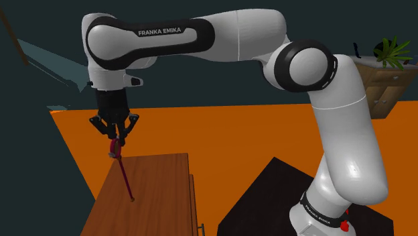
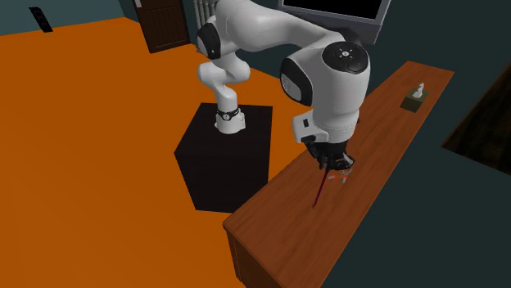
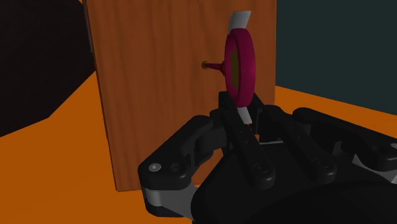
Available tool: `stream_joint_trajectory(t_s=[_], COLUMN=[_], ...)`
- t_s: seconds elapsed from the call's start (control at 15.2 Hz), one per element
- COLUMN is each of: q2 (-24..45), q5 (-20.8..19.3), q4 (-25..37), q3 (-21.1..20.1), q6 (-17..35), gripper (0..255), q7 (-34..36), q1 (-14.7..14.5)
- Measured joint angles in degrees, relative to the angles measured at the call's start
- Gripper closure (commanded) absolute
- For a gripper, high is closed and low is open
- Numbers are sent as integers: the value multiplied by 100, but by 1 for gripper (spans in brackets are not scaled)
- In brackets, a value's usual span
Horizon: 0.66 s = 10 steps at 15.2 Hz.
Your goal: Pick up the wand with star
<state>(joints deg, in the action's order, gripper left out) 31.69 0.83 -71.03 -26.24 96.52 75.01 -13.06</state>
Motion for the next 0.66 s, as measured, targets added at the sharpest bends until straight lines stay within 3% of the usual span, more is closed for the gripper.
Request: stream_joint_trajectory(t_s=[0.66], q2=[96], q5=[-38], q4=[915], q3=[-14], q6=[-796], gripper=[255], q7=[126], q1=[-125])
